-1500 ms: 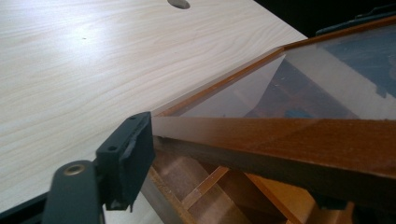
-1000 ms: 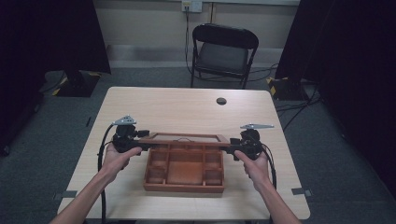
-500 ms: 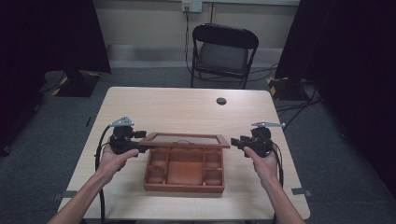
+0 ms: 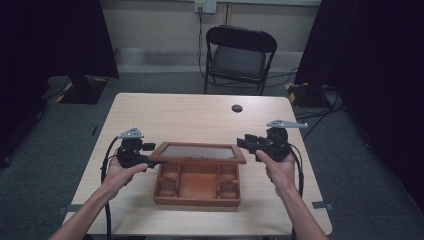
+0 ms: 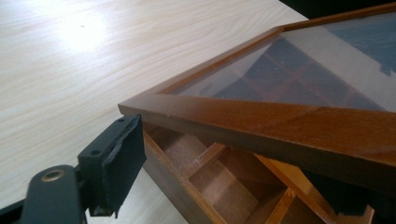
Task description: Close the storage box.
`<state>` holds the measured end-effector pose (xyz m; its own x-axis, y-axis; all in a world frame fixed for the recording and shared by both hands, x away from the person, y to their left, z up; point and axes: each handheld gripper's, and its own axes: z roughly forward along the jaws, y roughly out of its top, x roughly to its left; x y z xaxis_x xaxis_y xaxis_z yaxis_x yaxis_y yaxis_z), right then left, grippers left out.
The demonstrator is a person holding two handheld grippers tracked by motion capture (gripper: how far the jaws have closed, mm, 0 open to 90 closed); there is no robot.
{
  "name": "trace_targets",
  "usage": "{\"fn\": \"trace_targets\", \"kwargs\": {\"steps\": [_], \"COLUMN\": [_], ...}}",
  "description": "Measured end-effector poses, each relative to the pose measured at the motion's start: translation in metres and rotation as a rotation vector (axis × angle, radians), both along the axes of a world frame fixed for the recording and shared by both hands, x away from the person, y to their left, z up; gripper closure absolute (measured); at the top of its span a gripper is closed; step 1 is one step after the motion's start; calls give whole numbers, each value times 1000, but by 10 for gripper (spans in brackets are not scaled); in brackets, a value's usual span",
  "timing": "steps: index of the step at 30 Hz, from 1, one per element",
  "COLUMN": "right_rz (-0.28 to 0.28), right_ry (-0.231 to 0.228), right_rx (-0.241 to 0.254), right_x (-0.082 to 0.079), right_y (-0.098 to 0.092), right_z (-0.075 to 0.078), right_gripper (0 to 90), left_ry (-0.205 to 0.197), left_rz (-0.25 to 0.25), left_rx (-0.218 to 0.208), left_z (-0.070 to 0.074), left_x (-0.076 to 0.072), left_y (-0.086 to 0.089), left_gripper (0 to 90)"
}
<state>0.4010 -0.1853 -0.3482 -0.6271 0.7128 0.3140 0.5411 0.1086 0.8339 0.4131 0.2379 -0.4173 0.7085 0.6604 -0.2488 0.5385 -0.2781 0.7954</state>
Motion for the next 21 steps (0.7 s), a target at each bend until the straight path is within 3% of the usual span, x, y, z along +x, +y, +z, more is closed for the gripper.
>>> {"fn": "trace_targets", "kwargs": {"steps": [1,3,10,13,16,21], "right_rz": [59,77,245,275,340,395], "right_ry": [0,8,38,49,56,70], "right_rx": [14,18,-5,4,3,-23], "right_x": [-2,-1,-1,-2,-6,-9], "right_y": [12,16,55,61,71,83], "right_z": [8,10,13,12,13,11], "right_gripper": [589,595,640,655,681,721], "left_ry": [-6,-5,5,5,-1,5], "left_rz": [0,0,-14,-13,-10,-12], "left_rx": [3,8,-4,-7,-2,-13], "left_z": [0,0,-7,-7,-7,-8], "left_x": [-1,-1,-5,-5,-6,-6], "left_y": [0,0,1,1,1,1], "left_gripper": [174,175,175,176,179,180]}}
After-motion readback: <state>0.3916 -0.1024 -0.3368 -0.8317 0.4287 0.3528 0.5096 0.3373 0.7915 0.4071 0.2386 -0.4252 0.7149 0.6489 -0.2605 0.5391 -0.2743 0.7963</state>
